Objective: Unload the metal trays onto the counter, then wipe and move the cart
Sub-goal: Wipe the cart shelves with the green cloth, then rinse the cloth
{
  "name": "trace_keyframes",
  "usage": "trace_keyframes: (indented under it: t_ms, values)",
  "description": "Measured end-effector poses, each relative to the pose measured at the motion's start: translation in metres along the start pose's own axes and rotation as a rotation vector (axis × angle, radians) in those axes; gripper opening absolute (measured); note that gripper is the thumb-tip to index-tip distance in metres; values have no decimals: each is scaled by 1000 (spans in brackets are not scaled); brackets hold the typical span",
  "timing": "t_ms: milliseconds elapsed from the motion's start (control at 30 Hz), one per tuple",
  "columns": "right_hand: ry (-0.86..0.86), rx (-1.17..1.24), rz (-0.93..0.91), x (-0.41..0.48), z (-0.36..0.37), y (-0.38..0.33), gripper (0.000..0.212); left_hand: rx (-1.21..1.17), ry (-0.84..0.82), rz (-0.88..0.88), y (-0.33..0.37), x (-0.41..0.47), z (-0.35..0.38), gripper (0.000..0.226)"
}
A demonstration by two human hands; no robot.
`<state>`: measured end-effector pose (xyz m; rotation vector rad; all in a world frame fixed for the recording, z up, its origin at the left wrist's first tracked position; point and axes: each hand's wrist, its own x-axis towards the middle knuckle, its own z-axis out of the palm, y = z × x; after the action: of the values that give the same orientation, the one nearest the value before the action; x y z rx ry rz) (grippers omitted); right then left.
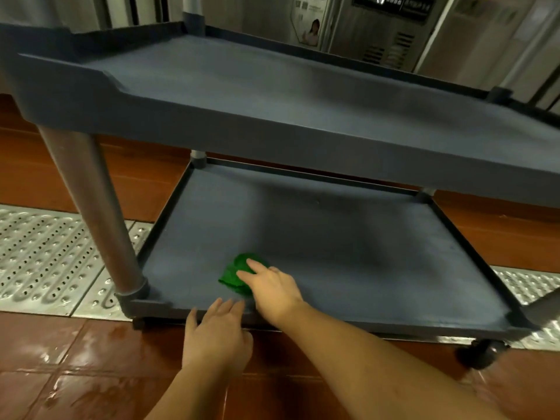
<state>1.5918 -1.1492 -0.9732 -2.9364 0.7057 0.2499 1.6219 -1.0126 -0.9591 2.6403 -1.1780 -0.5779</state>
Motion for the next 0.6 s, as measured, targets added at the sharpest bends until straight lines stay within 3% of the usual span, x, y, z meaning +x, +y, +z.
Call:
trace_keyframes:
  t_ms: [200, 433, 600]
  values:
    - [20, -69, 82, -41, 2, 107, 67, 37, -13, 89, 34, 8, 14, 59]
    - [-9, -76, 537, -145, 5, 279, 65, 81, -17, 204, 85, 13, 36, 59]
    - [48, -14, 767, -198, 0, 340, 61, 113, -18, 298, 123, 14, 50, 59]
